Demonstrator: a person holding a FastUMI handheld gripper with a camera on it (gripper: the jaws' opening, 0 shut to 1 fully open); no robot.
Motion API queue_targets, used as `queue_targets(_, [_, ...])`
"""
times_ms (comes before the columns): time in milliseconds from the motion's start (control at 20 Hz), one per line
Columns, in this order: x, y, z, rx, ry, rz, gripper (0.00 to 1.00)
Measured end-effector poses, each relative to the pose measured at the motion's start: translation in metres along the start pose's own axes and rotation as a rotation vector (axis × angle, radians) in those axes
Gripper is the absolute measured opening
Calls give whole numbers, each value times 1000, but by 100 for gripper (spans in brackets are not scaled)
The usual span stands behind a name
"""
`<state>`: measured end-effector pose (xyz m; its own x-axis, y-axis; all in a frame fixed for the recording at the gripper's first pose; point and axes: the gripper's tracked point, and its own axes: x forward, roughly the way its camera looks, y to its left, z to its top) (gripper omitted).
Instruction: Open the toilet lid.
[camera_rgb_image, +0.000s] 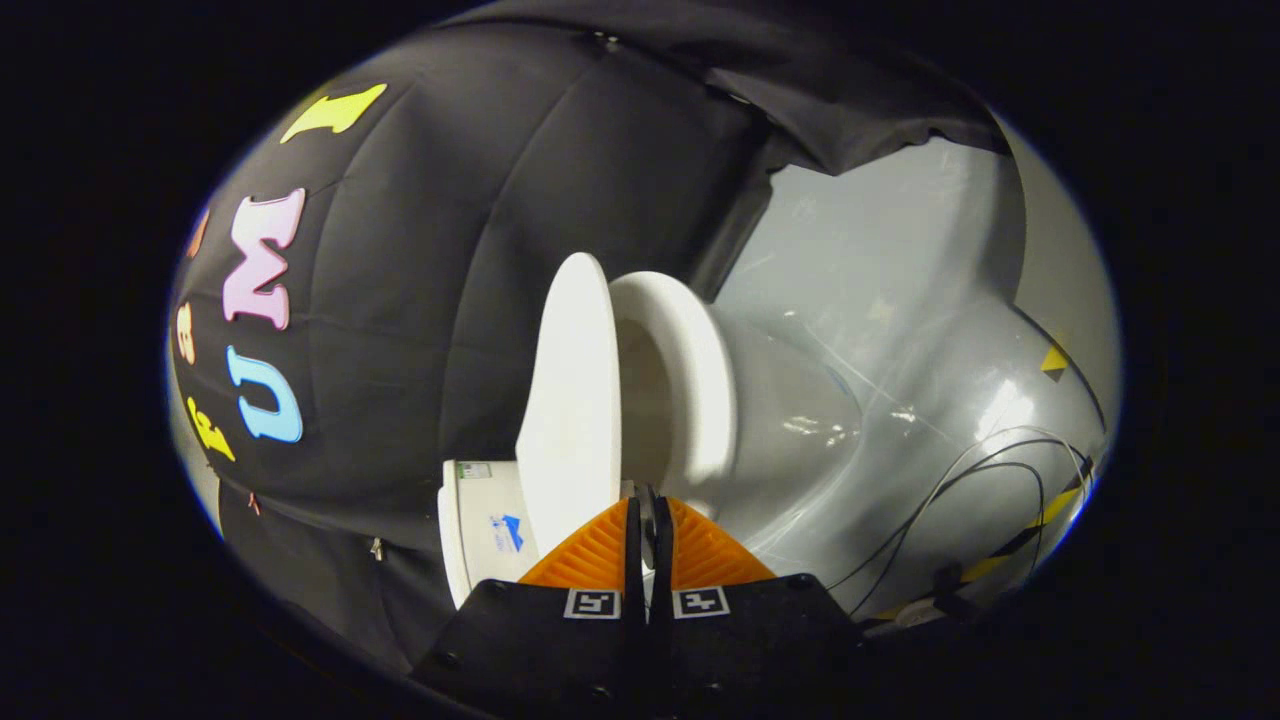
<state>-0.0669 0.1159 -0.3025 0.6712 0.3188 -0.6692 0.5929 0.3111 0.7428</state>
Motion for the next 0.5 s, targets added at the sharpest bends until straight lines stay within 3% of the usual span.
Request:
queue_targets(400, [-36,141,-29,-361,-31,156,5])
queue_targets(500, [-37,173,-41,-480,-37,141,5])
